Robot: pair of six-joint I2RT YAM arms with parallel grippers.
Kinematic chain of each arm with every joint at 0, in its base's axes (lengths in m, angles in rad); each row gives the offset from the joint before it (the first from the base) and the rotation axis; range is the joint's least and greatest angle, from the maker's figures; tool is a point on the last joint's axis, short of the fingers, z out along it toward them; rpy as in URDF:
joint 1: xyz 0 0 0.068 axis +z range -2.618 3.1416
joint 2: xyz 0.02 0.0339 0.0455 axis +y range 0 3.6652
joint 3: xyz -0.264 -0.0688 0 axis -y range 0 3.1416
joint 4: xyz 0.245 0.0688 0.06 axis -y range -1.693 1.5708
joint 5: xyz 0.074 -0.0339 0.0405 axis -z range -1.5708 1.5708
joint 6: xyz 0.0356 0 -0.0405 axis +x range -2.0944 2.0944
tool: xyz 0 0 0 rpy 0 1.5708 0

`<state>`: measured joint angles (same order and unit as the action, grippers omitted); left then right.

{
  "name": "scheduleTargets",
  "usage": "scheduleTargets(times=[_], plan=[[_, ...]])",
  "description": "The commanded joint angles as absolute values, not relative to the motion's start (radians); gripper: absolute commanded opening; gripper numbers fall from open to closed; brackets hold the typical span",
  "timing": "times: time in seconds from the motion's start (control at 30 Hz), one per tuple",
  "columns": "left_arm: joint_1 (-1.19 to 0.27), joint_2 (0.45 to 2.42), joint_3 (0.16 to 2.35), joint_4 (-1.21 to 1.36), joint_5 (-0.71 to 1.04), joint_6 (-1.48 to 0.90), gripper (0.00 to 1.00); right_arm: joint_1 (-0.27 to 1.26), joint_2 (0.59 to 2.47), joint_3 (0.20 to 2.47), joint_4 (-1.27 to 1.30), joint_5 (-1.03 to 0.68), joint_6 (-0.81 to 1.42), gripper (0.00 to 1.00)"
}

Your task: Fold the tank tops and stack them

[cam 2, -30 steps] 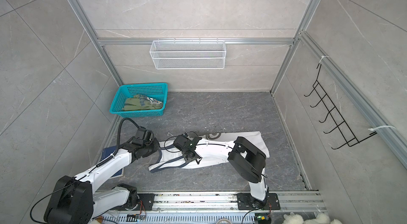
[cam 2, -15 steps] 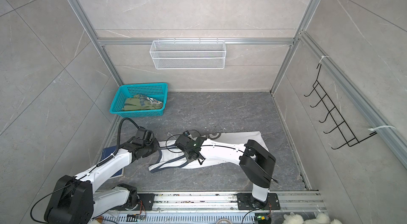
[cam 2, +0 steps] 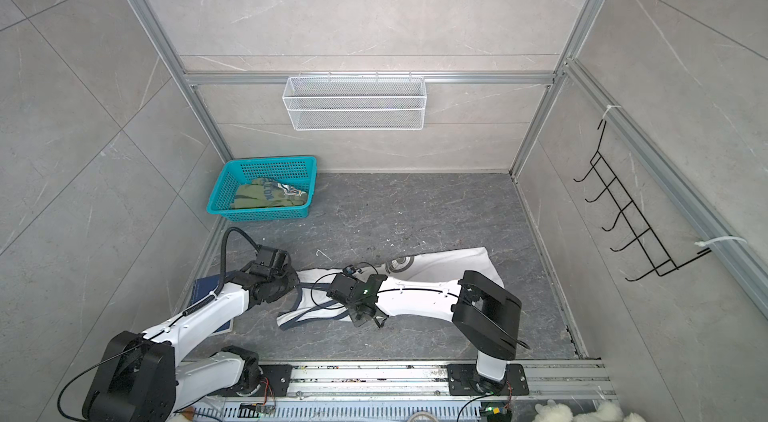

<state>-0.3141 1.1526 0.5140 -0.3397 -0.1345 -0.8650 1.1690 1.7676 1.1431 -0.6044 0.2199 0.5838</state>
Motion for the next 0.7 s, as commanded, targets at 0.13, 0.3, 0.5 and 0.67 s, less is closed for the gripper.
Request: scheduleTargets(times=[0.13, 0.3, 0.5, 0.67], plan=[[-0.310, 1.095, 0.526, -0.409, -0.202, -0.895, 0.43, 1.171, 1.694, 1.166, -0.639, 0.237, 0.564, 0.49], [-0.320, 0.997, 0.609, -0.484, -0.226, -0.833, 0.54, 1.043, 1.553, 1.144, -0.730, 0.344, 0.536, 0.58], [-0.492, 1.077, 0.746, -0.472, -0.184, -0.804, 0.55, 0.669, 1.416, 0.971, -0.641, 0.240, 0.506, 0.58], [-0.595, 1.291, 0.799, -0.323, -0.079, -0.798, 0.56, 0.402, 1.427, 0.915, -0.531, 0.100, 0.490, 0.59]])
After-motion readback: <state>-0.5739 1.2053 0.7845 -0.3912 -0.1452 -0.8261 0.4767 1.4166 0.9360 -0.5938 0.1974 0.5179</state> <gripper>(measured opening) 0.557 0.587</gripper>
